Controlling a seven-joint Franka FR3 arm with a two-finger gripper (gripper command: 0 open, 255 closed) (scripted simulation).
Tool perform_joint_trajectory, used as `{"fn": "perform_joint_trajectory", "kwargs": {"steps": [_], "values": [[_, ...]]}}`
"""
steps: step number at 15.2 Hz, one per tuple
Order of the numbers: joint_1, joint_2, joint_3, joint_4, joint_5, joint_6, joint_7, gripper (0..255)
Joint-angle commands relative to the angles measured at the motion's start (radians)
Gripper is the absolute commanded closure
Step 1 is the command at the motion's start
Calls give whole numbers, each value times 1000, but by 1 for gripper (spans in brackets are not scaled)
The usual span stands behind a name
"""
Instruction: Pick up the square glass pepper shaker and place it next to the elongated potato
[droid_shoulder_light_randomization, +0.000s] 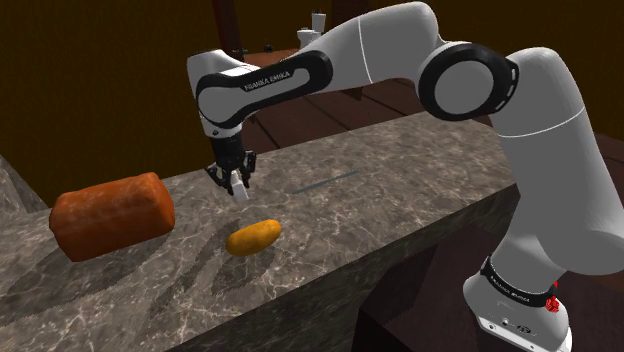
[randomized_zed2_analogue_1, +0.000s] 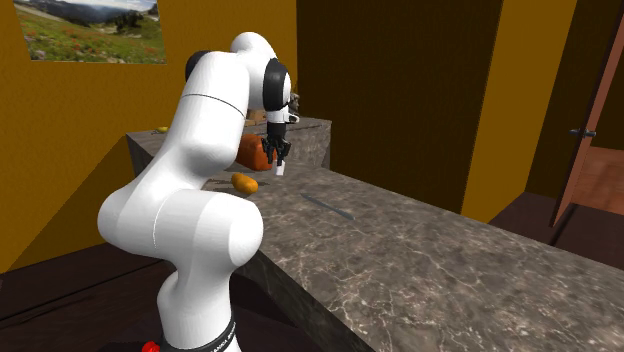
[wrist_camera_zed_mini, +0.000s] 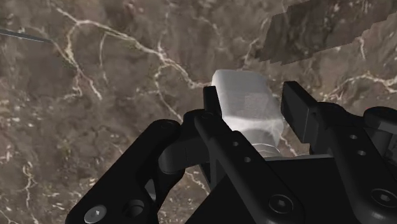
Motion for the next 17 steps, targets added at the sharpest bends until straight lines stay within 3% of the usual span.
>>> {"fn": "perform_joint_trajectory", "kwargs": {"steps": [1, 4, 12, 13, 17], "values": [[-1, 4, -1, -22, -1, 26, 0, 255], [-1, 16, -2, -48, -3, 64, 0, 255], [-1, 16, -2, -48, -3, 64, 0, 255], [-1, 16, -2, -48, -3, 64, 0, 0], [-1, 16, -2, -48, -3, 64, 0, 0]]}}
